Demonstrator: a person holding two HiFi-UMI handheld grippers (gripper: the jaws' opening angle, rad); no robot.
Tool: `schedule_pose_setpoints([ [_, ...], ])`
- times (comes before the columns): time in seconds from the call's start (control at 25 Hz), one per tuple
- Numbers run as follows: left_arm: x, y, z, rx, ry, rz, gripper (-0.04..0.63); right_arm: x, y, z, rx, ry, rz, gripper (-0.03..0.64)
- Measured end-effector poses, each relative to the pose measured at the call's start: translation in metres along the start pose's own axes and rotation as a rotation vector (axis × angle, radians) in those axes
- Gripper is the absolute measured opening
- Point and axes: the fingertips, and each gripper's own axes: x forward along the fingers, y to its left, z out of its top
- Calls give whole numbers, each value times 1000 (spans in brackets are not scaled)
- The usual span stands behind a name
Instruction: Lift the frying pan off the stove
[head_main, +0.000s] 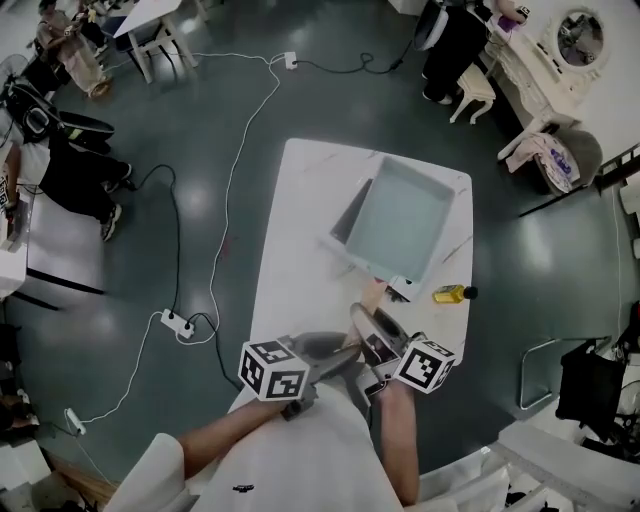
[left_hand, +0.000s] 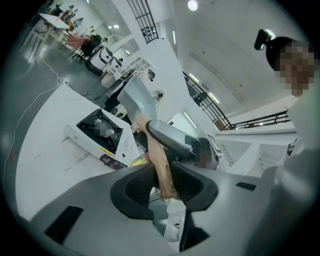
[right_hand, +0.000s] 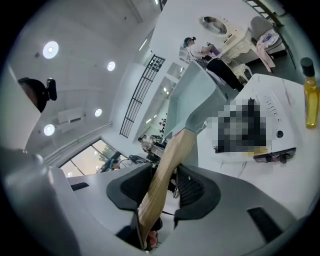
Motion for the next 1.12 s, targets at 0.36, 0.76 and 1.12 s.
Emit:
schedule_pose_setpoints([
  [0.36,-23,-30,-7,75,-8,-7,109,-18,36,-10,-48,-30,24,150],
  [0.76,-32,-41,-6,88,-9,-14,109,-23,49,-10,-50,-62,34,153],
  [1.12,-27,-42,-12,91,16,-27,112,-28,45,-12,-49,-67,9,150],
])
